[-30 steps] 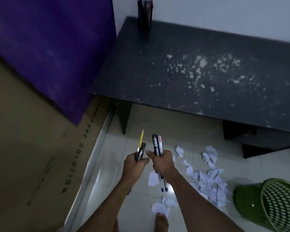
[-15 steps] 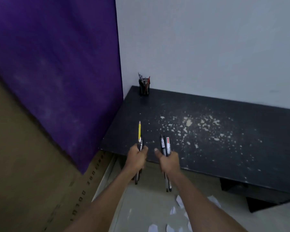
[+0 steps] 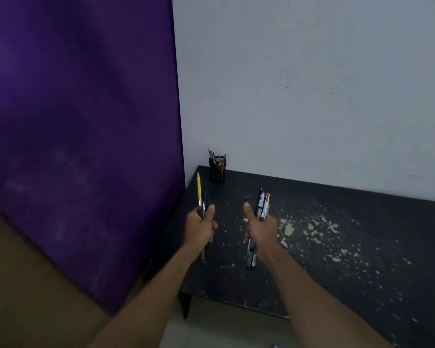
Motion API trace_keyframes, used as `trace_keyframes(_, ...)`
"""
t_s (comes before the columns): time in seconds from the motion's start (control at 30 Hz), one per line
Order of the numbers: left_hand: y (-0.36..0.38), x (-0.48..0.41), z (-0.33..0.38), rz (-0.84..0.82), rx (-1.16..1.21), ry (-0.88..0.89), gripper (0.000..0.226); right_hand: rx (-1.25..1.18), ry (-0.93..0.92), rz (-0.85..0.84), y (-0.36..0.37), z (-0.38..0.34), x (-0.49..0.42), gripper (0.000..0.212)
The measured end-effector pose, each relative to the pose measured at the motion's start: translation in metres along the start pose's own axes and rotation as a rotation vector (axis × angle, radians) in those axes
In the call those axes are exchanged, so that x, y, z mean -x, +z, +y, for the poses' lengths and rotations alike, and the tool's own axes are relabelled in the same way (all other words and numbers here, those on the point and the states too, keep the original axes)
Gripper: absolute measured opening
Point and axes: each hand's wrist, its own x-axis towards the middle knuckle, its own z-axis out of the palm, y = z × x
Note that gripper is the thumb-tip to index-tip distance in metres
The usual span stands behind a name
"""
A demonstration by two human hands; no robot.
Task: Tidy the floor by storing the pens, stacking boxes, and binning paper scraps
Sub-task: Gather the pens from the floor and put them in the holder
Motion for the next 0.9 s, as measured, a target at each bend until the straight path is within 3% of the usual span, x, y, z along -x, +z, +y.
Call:
trace_keyframes(0.6,-0.011,-0.180,0.016,-0.038,0.058,0.001,0.032,-0.039,-0.025,0.155,0.086,-0.038,-0.139,0.042)
trace_keyframes(0.9,0.017,-0.248,0.029,0.024,0.072,0.019,0.015,-0.093,-0.008,0.098,0.098,-0.052,-0.226,0.038)
